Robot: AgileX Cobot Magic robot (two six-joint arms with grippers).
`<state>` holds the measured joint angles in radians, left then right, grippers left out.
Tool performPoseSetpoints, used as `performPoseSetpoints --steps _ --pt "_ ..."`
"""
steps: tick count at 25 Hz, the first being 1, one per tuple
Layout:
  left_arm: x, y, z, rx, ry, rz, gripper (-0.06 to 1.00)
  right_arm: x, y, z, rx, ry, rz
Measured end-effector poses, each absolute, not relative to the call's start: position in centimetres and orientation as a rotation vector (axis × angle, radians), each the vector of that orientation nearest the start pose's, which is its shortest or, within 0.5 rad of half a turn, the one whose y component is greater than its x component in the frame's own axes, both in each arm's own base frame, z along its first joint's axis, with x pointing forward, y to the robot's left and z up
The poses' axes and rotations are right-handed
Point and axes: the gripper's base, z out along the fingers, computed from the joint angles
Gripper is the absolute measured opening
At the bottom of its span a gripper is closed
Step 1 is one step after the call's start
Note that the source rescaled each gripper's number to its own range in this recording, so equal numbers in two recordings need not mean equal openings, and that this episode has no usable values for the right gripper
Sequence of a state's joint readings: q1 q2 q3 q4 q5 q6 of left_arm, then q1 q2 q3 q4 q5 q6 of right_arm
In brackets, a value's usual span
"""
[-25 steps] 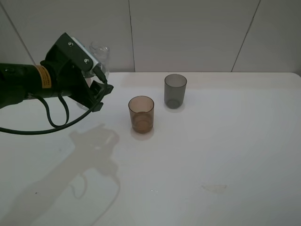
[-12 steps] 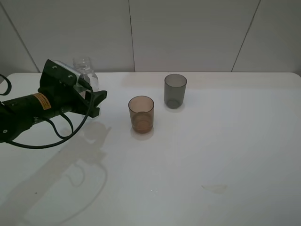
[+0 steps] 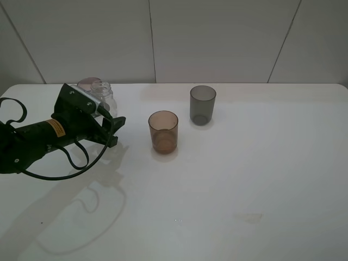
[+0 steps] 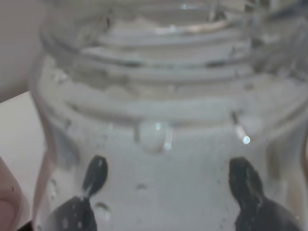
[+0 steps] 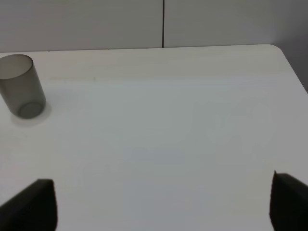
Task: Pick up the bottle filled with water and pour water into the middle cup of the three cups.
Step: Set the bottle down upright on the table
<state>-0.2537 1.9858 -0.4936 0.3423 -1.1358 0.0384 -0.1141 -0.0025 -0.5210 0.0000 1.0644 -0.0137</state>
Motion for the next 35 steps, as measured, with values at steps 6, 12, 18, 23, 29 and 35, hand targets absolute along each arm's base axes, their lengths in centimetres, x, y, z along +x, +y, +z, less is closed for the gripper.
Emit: performPoseSetpoints --steps 6,12,18,23,29,35 --pt "27.9 -10.1 9.7 0.615 1.758 -0.334 0.07 -0.8 0.1 28.3 0.102 2.023 -0.081" --pt "27.8 -10.3 9.7 0.637 1.75 -0.346 0.19 -0.8 0.1 28.3 0.102 2.023 -0.081" --pt "27.8 -10.3 9.7 0.64 1.749 -0.348 0.19 -0.8 0.1 28.3 0.102 2.023 -0.081" --pt "27.8 -10.3 9.7 0.64 1.748 -0.348 0.19 -0.8 0.1 28.3 0.102 2.023 -0.081" --pt "27.4 -10.1 10.7 0.627 1.726 -0.341 0.48 -0.8 0.1 28.3 0.102 2.023 -0.081" --pt "27.4 -10.0 14.1 0.604 1.642 -0.318 0.97 -0.8 0.1 28.3 0.102 2.023 -0.081"
